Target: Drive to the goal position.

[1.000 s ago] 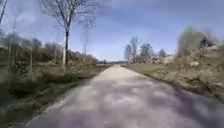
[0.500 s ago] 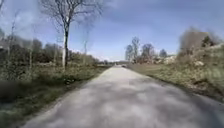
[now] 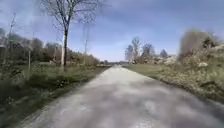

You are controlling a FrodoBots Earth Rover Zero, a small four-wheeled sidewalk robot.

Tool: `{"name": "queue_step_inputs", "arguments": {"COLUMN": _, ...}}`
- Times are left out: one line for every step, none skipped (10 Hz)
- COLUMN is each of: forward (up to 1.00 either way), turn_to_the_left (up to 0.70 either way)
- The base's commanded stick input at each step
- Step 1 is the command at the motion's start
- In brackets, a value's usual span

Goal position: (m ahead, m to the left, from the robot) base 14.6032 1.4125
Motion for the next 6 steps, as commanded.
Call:
{"name": "queue_step_inputs", "arguments": {"forward": 0.85, "turn_to_the_left": 0.0}}
{"name": "queue_step_inputs", "arguments": {"forward": 0.85, "turn_to_the_left": 0.0}}
{"name": "queue_step_inputs", "arguments": {"forward": 0.85, "turn_to_the_left": 0.0}}
{"name": "queue_step_inputs", "arguments": {"forward": 0.85, "turn_to_the_left": 0.0}}
{"name": "queue_step_inputs", "arguments": {"forward": 0.85, "turn_to_the_left": 0.0}}
{"name": "queue_step_inputs", "arguments": {"forward": 0.85, "turn_to_the_left": 0.0}}
